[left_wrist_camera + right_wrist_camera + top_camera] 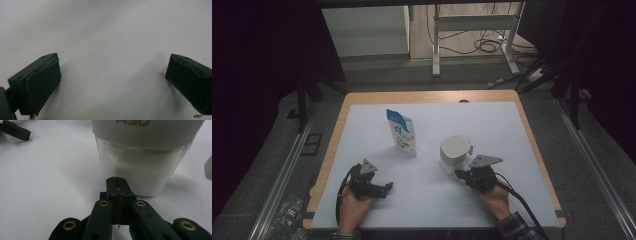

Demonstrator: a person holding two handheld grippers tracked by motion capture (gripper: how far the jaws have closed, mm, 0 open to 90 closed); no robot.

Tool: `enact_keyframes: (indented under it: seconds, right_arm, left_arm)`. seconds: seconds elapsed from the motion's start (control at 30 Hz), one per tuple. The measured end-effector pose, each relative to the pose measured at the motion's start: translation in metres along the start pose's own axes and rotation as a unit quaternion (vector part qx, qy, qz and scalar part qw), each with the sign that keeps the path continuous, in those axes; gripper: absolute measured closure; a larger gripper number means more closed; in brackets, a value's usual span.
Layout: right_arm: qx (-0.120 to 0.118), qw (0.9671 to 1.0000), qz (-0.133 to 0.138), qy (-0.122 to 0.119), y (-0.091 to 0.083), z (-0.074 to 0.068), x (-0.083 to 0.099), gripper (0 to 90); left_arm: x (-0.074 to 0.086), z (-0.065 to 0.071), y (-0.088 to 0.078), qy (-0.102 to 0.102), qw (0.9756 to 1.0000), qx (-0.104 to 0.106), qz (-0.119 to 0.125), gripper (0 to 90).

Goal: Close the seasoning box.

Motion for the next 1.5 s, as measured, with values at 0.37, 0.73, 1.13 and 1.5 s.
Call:
enact_keyframes:
  seconds: [0.37,0.73,1.13,1.5]
  right_arm:
    - [0.007,1.0000,0.000,0.000,0.011,0.002,-0.010,89.1]
    - [0.018,0.9998,0.001,-0.004,0.023,0.005,-0.025,89.1]
    - [0.034,0.9994,0.001,-0.005,0.035,0.009,-0.036,89.2]
    - [0.035,0.9993,-0.002,-0.007,0.047,0.012,-0.046,89.2]
  left_arm:
    - [0.000,0.000,0.000,0.000,1.0000,0.000,0.000,0.4]
    - [0.000,0.000,0.000,0.000,1.0000,0.000,0.000,0.4]
    - [0.000,0.000,0.000,0.000,1.0000,0.000,0.000,0.4]
    - [0.000,0.000,0.000,0.000,1.0000,0.000,0.000,0.4]
Point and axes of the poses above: each handheld gripper's, and its own axes: y roughly forward along the jaws, x roughly out of its underside, z roughly to its right, the point moved 2 cm from there along y, roughly forward along the jaws, and after that the axes turned 8 degrees about y, right-handed, at the moved point
